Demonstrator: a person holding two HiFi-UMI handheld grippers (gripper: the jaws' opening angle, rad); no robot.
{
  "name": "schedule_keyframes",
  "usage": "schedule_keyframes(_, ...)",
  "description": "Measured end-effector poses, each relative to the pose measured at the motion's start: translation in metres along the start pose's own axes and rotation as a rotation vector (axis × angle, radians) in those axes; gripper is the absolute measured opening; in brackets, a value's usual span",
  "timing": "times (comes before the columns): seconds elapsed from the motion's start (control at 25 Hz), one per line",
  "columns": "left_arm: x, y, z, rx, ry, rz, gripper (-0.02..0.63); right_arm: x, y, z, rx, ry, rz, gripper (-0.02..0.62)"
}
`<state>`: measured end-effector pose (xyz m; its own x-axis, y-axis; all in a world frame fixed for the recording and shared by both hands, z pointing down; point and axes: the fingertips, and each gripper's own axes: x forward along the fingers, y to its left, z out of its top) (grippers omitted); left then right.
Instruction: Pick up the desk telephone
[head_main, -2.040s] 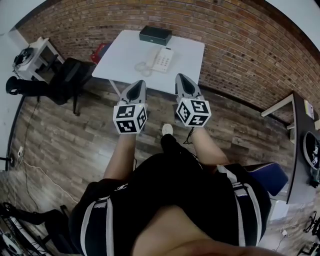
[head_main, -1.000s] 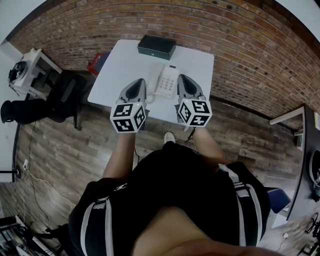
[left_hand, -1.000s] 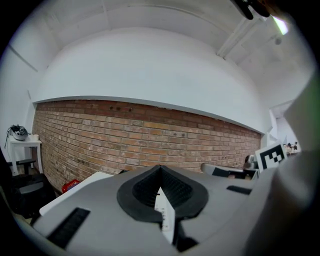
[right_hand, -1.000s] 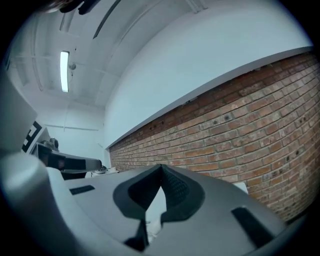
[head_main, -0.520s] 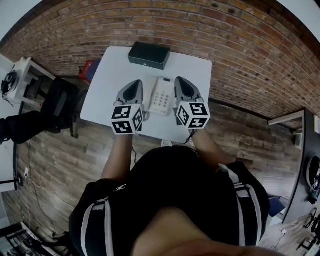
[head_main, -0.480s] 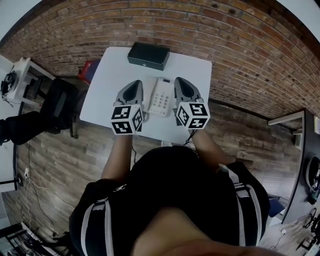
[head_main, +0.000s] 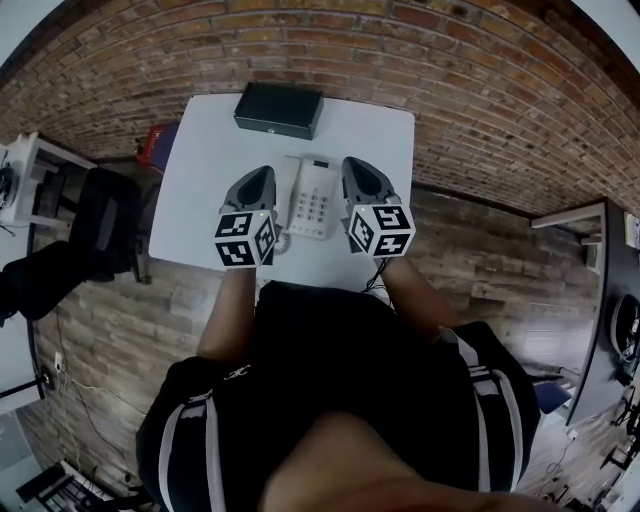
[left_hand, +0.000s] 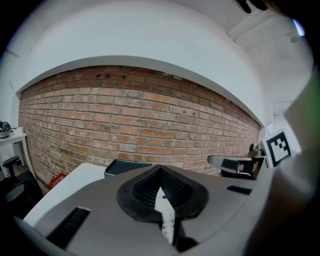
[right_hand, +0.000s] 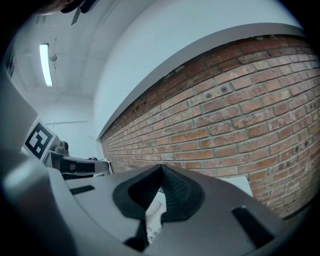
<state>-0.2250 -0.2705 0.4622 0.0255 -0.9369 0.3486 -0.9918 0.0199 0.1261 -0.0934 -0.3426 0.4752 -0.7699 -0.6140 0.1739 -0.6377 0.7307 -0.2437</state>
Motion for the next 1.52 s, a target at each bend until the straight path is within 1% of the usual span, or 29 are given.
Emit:
schedule_keyframes(0.12, 0.016, 0.009, -0.015, 0.0, 0.065, -0.055, 0.0, 0.007, -0.003, -0.012, 0.013, 0.017, -0.029, -0.002)
schedule_keyframes(0.32, 0.04, 0.025, -0.037, 0.009, 0.165, -0.162, 0.001, 0.019, -0.012, -0.039, 0.053, 0.069, -0.114, -0.002)
schedule_keyframes(0.52, 0.054, 0.048, -0.065, -0.084, 0.275, -0.26, 0.002, 0.025, -0.013, -0.071, 0.114, 0.14, -0.163, -0.002)
schedule_keyframes(0.76, 0.067, 0.068, -0.095, -0.133, 0.352, -0.322, 0.002, 0.027, -0.017, -0.102, 0.143, 0.187, -0.235, 0.0)
schedule_keyframes(0.88, 0.071, 0.067, -0.11, -0.144, 0.392, -0.366, 0.002, 0.027, -0.02, -0.121, 0.191, 0.218, -0.244, 0.006)
schedule_keyframes(0.92, 0.072, 0.066, -0.114, -0.15, 0.405, -0.385, 0.014, 0.027, -0.022, -0.128, 0.218, 0.232, -0.244, 0.018)
schedule_keyframes(1.0, 0.076, 0.063, -0.124, -0.183, 0.436, -0.425, 0.091, 0.027, -0.025, -0.143, 0.281, 0.259, -0.249, 0.062)
schedule_keyframes(1.04, 0.078, 0.061, -0.13, -0.208, 0.454, -0.444, 0.117, 0.027, -0.027, -0.15, 0.308, 0.272, -0.253, 0.074)
schedule_keyframes(1.16, 0.082, 0.057, -0.143, -0.296, 0.502, -0.491, 0.181, 0.027, -0.031, -0.168, 0.362, 0.305, -0.265, 0.074)
schedule_keyframes(1.24, 0.086, 0.056, -0.149, -0.351, 0.525, -0.511, 0.207, 0.029, -0.034, -0.176, 0.394, 0.317, -0.27, 0.078)
schedule_keyframes(1.32, 0.09, 0.056, -0.155, -0.385, 0.551, -0.521, 0.223, 0.032, -0.036, -0.179, 0.408, 0.328, -0.267, 0.098)
schedule_keyframes(1.4, 0.094, 0.055, -0.162, -0.398, 0.574, -0.527, 0.242, 0.037, -0.037, -0.182, 0.422, 0.337, -0.256, 0.113)
schedule_keyframes(1.52, 0.096, 0.052, -0.17, -0.415, 0.61, -0.545, 0.275, 0.041, -0.037, -0.191, 0.471, 0.344, -0.238, 0.127)
